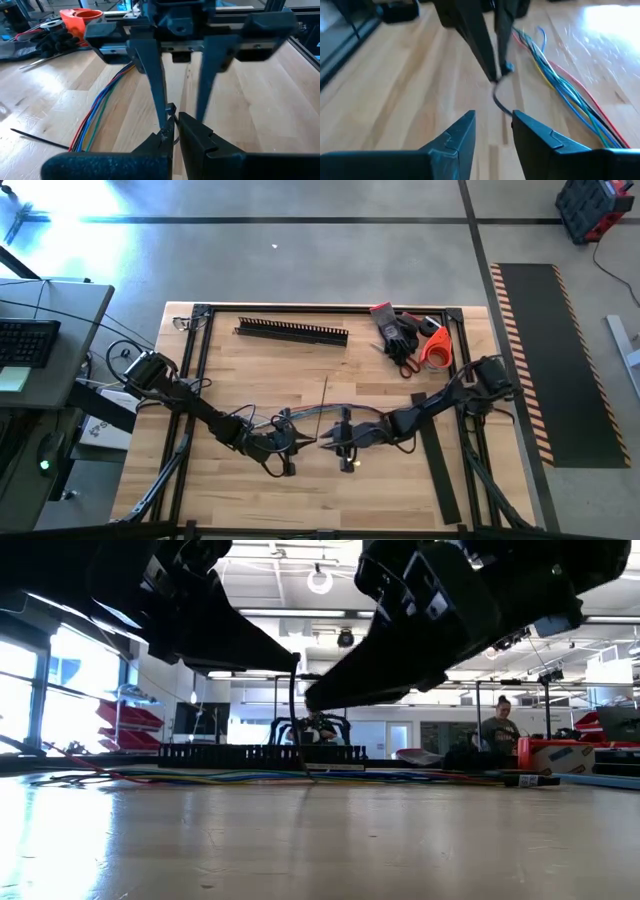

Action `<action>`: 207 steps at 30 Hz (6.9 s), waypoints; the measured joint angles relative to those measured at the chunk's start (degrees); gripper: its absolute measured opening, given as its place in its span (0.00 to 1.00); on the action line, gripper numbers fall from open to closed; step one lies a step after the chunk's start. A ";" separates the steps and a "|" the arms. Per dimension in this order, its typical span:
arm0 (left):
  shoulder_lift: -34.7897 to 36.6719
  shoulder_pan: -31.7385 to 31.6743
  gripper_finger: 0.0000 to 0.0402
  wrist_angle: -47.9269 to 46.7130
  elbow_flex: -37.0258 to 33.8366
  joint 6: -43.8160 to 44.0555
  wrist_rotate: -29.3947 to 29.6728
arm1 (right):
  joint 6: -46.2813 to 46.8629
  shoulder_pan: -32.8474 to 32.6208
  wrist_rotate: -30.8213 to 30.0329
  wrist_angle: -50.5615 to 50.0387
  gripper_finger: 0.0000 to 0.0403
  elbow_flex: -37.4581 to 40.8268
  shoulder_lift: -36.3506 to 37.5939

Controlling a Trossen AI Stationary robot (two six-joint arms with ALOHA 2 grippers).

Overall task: Ziptie cables
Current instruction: Wrap the black zip tie around the cables

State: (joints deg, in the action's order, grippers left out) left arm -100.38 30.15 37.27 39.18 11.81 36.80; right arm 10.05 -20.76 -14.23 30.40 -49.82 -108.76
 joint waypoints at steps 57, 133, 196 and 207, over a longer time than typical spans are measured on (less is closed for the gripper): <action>15.15 4.82 0.00 -22.09 0.00 3.90 6.17 | -13.14 -0.65 5.47 -8.98 0.36 -12.97 -9.63; -10.62 -0.52 0.00 19.31 0.00 -2.43 -1.40 | 2.98 -2.15 -1.77 -14.78 0.24 -2.16 11.17; -10.60 -0.13 0.00 15.51 -0.12 1.11 -3.08 | 16.13 9.44 10.79 -6.67 0.18 -2.19 6.18; -10.62 -4.09 0.00 25.00 -9.83 3.88 -6.02 | 16.26 24.80 9.20 -12.48 0.49 -2.19 -0.84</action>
State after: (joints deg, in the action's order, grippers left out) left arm -111.00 26.06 62.26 29.35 15.69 30.78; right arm 26.31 4.03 -5.03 17.92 -52.01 -109.60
